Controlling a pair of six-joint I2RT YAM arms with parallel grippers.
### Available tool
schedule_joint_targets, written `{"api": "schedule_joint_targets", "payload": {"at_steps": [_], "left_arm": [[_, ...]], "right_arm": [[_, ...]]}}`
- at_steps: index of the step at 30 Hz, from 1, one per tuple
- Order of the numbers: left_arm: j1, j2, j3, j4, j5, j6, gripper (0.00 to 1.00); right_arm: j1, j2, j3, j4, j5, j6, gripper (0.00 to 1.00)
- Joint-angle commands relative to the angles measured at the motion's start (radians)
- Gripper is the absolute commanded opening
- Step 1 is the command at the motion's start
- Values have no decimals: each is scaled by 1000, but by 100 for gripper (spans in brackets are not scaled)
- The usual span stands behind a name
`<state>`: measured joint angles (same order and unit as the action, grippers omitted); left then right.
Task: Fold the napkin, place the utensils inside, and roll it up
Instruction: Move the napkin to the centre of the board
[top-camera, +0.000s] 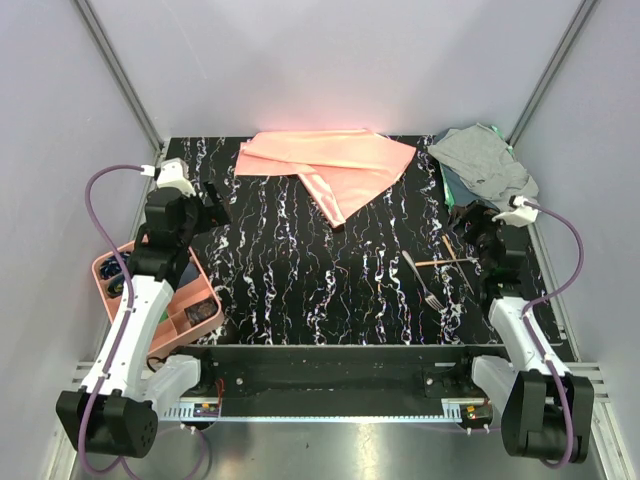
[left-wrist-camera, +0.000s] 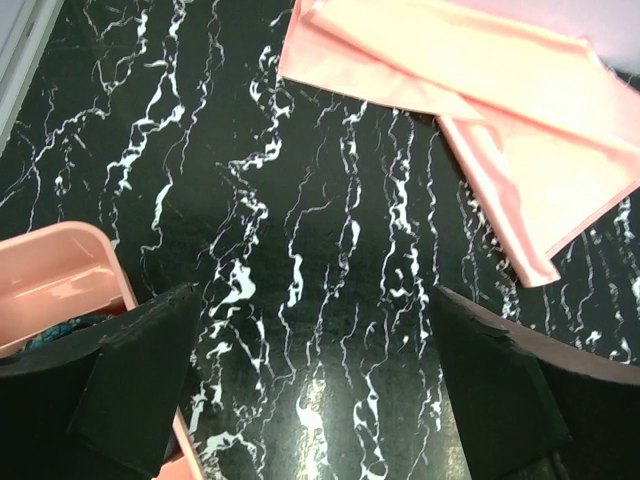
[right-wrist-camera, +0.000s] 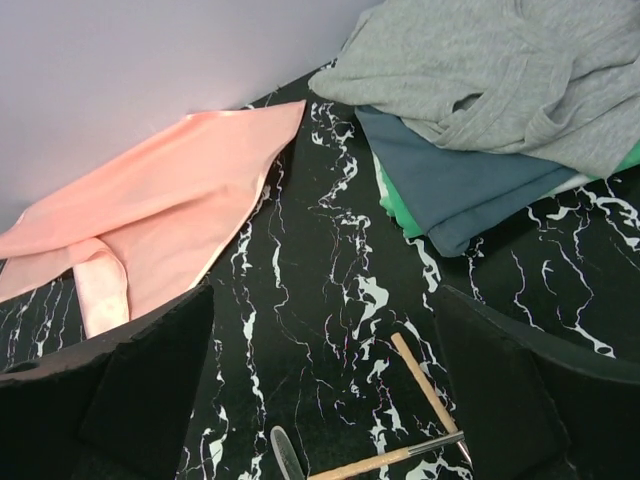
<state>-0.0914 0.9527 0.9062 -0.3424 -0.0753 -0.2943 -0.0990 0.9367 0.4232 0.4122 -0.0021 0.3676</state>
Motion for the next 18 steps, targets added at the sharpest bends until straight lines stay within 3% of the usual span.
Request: {"api": "schedule_joint_targets", "payload": {"at_steps": [1, 6, 9, 12, 18], "left_arm": [[5, -14, 23, 8, -11, 34, 99], [4, -42, 31, -6, -17, 43, 99], [4, -35, 36, -3, 44, 69, 99], [5, -25, 25, -4, 71, 78, 99], [4, -37, 10, -30, 77, 110, 99]], "right_arm": [[-1, 51, 83, -10, -48, -12, 100], [-1, 140, 175, -87, -171, -27, 99], [44, 211, 256, -154, -220, -10, 93], [223, 302, 352, -240, -145, -33, 93], [428, 543, 432, -122, -296, 200, 85]]}}
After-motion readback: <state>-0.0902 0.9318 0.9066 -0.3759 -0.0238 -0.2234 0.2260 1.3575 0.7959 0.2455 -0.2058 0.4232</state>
